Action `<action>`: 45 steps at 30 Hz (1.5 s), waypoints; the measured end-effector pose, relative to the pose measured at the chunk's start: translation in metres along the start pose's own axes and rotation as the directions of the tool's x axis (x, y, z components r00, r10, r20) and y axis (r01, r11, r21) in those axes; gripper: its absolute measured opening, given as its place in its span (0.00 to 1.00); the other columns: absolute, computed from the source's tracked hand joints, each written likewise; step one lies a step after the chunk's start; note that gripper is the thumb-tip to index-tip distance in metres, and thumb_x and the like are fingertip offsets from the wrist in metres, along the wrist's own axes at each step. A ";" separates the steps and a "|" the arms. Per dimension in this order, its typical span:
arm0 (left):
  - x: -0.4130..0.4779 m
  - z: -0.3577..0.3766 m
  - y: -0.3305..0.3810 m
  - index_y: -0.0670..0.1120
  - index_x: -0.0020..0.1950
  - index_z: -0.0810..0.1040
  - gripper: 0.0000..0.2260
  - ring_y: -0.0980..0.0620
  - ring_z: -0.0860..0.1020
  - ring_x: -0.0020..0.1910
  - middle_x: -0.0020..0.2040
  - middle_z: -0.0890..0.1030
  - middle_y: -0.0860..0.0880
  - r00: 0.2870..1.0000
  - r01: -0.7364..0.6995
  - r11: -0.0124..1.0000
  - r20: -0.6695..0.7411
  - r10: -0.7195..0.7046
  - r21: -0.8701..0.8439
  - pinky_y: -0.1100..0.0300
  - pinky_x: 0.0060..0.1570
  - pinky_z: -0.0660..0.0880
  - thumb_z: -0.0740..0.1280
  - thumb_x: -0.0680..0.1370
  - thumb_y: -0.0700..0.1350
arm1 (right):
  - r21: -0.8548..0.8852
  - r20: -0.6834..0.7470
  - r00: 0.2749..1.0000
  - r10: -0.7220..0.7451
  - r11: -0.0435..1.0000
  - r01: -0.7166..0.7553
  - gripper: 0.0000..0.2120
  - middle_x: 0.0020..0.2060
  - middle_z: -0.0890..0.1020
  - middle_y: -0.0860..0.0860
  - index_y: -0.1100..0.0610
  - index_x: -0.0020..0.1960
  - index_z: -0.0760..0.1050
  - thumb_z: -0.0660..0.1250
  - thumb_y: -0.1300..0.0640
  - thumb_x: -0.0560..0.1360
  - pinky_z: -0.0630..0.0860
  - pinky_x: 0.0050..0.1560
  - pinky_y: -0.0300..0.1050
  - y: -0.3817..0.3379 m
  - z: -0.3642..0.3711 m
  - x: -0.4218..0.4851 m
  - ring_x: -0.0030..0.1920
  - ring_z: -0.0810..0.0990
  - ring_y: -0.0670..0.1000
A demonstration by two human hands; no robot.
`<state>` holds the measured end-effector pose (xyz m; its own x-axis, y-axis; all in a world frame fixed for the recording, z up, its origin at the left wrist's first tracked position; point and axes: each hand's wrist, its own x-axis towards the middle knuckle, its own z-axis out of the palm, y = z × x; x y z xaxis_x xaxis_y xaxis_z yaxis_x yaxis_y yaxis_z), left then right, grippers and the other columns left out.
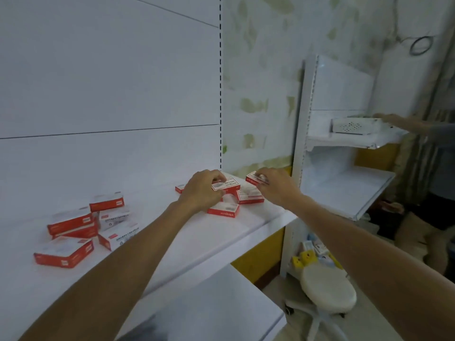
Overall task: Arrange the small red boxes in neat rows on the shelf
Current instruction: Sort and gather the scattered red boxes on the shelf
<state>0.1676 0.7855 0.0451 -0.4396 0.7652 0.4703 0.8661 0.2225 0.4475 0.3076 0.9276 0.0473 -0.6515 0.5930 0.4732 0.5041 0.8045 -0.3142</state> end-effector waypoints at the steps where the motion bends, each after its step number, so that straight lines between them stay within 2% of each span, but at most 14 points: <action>1: 0.003 -0.001 -0.004 0.49 0.56 0.77 0.13 0.48 0.74 0.56 0.57 0.78 0.46 1.000 0.002 1.000 0.007 -0.002 0.025 0.56 0.52 0.72 0.69 0.72 0.42 | 0.007 0.001 1.000 -0.004 1.000 0.004 0.16 0.55 0.79 0.55 0.55 0.61 0.73 0.62 0.59 0.74 0.73 0.47 0.45 -0.001 0.001 0.006 0.53 0.76 0.55; 6: 0.032 -0.012 -0.043 0.47 0.58 0.76 0.12 0.48 0.74 0.55 0.57 0.77 0.45 0.990 0.132 0.985 -0.058 -0.126 0.108 0.53 0.52 0.74 0.66 0.75 0.40 | 0.063 0.052 0.988 -0.142 0.988 0.139 0.17 0.54 0.80 0.57 0.57 0.62 0.73 0.60 0.61 0.73 0.74 0.56 0.51 -0.009 0.029 0.067 0.54 0.75 0.57; 10: 0.041 -0.012 -0.070 0.45 0.58 0.76 0.12 0.49 0.75 0.53 0.56 0.78 0.45 0.972 0.218 0.969 -0.112 -0.205 0.115 0.60 0.48 0.71 0.67 0.74 0.41 | 0.109 0.119 0.960 -0.253 0.964 0.241 0.19 0.56 0.78 0.58 0.55 0.64 0.71 0.59 0.62 0.74 0.73 0.58 0.55 -0.021 0.065 0.114 0.57 0.73 0.58; 14: 0.049 -0.008 -0.087 0.45 0.57 0.76 0.11 0.50 0.75 0.53 0.57 0.78 0.45 0.941 0.315 0.941 -0.170 -0.292 0.125 0.63 0.48 0.69 0.68 0.74 0.40 | 0.151 0.210 0.876 -0.433 0.900 0.409 0.22 0.59 0.76 0.56 0.52 0.66 0.68 0.59 0.65 0.74 0.71 0.60 0.56 -0.028 0.093 0.151 0.59 0.71 0.58; 19: 0.069 0.005 -0.090 0.45 0.56 0.76 0.11 0.56 0.72 0.49 0.57 0.78 0.48 0.897 0.414 0.903 -0.225 -0.382 0.117 0.64 0.46 0.68 0.69 0.74 0.43 | 0.254 0.249 0.783 -0.569 0.819 0.514 0.21 0.58 0.77 0.55 0.54 0.64 0.70 0.60 0.66 0.73 0.72 0.60 0.53 -0.032 0.110 0.184 0.59 0.73 0.56; 24: 0.068 0.023 -0.096 0.49 0.55 0.77 0.09 0.57 0.72 0.50 0.60 0.77 0.50 0.840 0.540 0.841 -0.097 -0.534 0.045 0.67 0.43 0.68 0.65 0.76 0.46 | 0.263 0.464 0.668 -0.581 0.811 0.522 0.14 0.60 0.76 0.55 0.58 0.58 0.75 0.58 0.61 0.75 0.71 0.53 0.44 -0.032 0.130 0.197 0.57 0.75 0.54; 26: 0.064 0.024 -0.097 0.50 0.54 0.78 0.08 0.57 0.73 0.50 0.60 0.77 0.49 0.826 0.554 0.832 -0.136 -0.546 0.024 0.69 0.41 0.67 0.64 0.76 0.47 | 0.308 0.443 0.683 -0.581 0.814 0.493 0.13 0.59 0.77 0.55 0.58 0.56 0.76 0.58 0.61 0.75 0.71 0.51 0.43 -0.031 0.131 0.199 0.56 0.76 0.54; 29: 0.055 0.015 -0.093 0.50 0.53 0.79 0.08 0.57 0.71 0.51 0.60 0.77 0.49 0.813 0.570 0.816 -0.207 -0.545 0.093 0.64 0.49 0.66 0.65 0.76 0.46 | 0.366 0.323 0.724 -0.609 0.786 0.498 0.13 0.57 0.78 0.55 0.59 0.53 0.78 0.58 0.62 0.75 0.72 0.56 0.47 -0.038 0.128 0.197 0.56 0.76 0.53; 31: 0.046 0.003 -0.088 0.49 0.53 0.79 0.08 0.57 0.71 0.51 0.59 0.78 0.49 0.798 0.583 0.804 -0.270 -0.539 0.116 0.63 0.50 0.66 0.65 0.76 0.44 | 0.408 0.252 0.720 -0.647 0.746 0.527 0.13 0.58 0.78 0.55 0.59 0.55 0.77 0.58 0.63 0.74 0.72 0.58 0.48 -0.052 0.124 0.192 0.57 0.75 0.54; 37: -0.021 -0.055 -0.070 0.49 0.51 0.80 0.08 0.53 0.75 0.49 0.55 0.78 0.47 0.692 0.682 0.721 -0.428 -0.582 0.122 0.63 0.48 0.70 0.65 0.75 0.42 | 0.531 0.136 0.590 -0.796 0.562 0.634 0.14 0.57 0.78 0.55 0.58 0.56 0.76 0.58 0.64 0.73 0.72 0.58 0.49 -0.145 0.105 0.152 0.58 0.75 0.55; 40: -0.086 -0.094 -0.061 0.48 0.52 0.79 0.07 0.53 0.76 0.49 0.55 0.78 0.47 0.614 0.743 0.661 -0.501 -0.610 0.106 0.63 0.47 0.70 0.66 0.75 0.42 | 0.582 0.100 0.507 -0.856 0.464 0.668 0.13 0.56 0.79 0.53 0.57 0.54 0.76 0.59 0.62 0.72 0.72 0.55 0.47 -0.209 0.095 0.109 0.56 0.75 0.54; 45: -0.215 -0.155 -0.046 0.47 0.53 0.79 0.08 0.56 0.74 0.48 0.56 0.79 0.49 0.439 0.852 0.519 -0.640 -0.631 0.072 0.65 0.49 0.67 0.67 0.74 0.43 | 0.693 0.015 0.347 -0.938 0.260 0.672 0.15 0.56 0.76 0.55 0.58 0.58 0.74 0.60 0.62 0.73 0.72 0.58 0.51 -0.315 0.084 0.006 0.56 0.75 0.55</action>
<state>0.1857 0.5171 0.0416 -0.8913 -0.1914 0.4110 0.0924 0.8107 0.5781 0.0976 0.6805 0.0800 -0.7073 -0.5479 0.4468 -0.7000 0.6311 -0.3343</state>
